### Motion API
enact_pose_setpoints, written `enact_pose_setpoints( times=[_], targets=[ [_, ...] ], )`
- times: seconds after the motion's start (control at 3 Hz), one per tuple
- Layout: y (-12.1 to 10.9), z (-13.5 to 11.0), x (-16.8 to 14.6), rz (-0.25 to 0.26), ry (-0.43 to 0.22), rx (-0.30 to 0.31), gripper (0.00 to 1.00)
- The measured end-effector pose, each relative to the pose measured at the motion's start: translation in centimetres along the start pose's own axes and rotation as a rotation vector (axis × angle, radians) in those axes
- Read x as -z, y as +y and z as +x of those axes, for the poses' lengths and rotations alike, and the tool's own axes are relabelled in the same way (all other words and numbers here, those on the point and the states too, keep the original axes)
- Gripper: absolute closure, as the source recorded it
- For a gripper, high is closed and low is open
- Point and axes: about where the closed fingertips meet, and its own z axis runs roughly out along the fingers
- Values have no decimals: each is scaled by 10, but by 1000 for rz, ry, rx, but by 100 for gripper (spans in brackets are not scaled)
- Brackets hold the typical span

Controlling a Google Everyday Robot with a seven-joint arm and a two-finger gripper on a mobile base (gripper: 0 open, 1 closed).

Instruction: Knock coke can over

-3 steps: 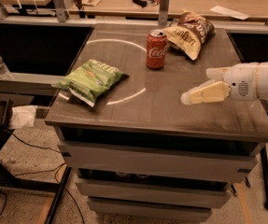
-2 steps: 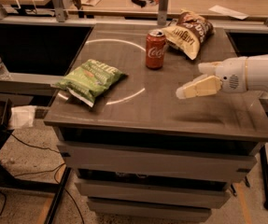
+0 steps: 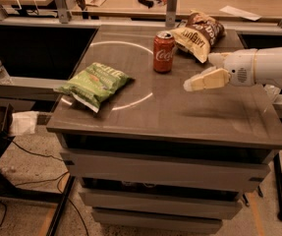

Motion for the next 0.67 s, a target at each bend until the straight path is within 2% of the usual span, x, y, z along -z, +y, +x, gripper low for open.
enact_pose_setpoints(
  times=[0.33, 0.67],
  targets=[
    [-1, -1, 0, 2, -2, 2, 0],
    [-1, -6, -6, 27, 1, 7, 0]
  ],
)
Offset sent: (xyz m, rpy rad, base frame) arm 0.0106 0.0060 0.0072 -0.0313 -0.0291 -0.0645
